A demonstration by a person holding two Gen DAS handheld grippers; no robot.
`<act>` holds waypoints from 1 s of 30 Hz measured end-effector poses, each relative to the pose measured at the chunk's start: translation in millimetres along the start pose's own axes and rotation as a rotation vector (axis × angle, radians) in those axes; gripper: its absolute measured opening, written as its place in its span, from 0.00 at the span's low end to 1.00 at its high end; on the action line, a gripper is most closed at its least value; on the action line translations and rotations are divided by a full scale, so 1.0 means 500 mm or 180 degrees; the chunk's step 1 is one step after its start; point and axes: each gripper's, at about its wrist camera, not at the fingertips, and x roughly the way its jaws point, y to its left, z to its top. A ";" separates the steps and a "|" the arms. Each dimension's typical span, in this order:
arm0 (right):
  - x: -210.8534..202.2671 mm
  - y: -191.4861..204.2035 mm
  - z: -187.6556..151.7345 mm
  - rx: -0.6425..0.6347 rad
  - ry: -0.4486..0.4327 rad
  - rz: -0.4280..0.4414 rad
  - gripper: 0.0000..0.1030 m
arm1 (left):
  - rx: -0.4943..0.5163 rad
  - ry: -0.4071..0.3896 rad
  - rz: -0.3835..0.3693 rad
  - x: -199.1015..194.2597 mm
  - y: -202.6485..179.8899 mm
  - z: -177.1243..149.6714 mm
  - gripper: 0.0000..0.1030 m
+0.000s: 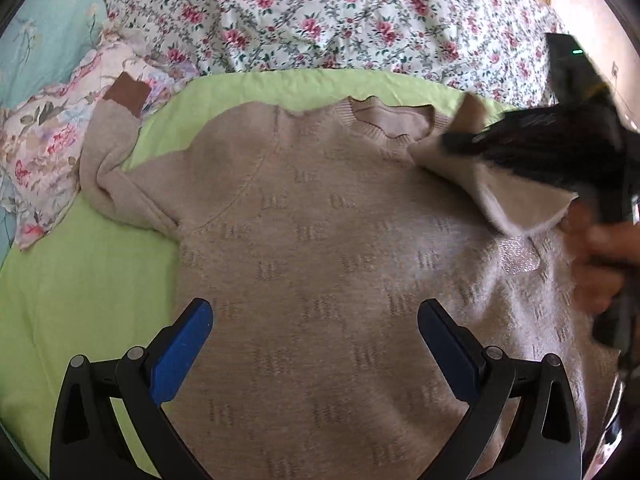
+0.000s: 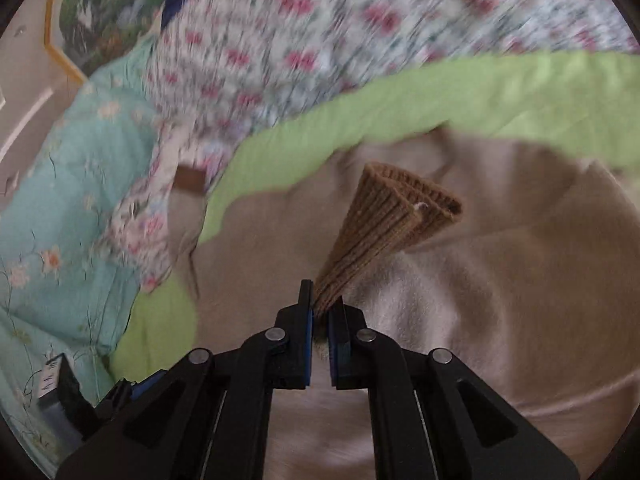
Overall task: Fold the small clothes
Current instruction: 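Carry the cuff across the sweater body with the right gripper, then grasp the other brown cuff with the left gripper while the right gripper releases its cuff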
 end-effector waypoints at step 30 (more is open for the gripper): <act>-0.335 -0.218 -0.071 0.0570 -0.0879 -0.1012 0.52 | -0.0715 -0.0074 -0.0733 0.186 0.049 0.128 0.06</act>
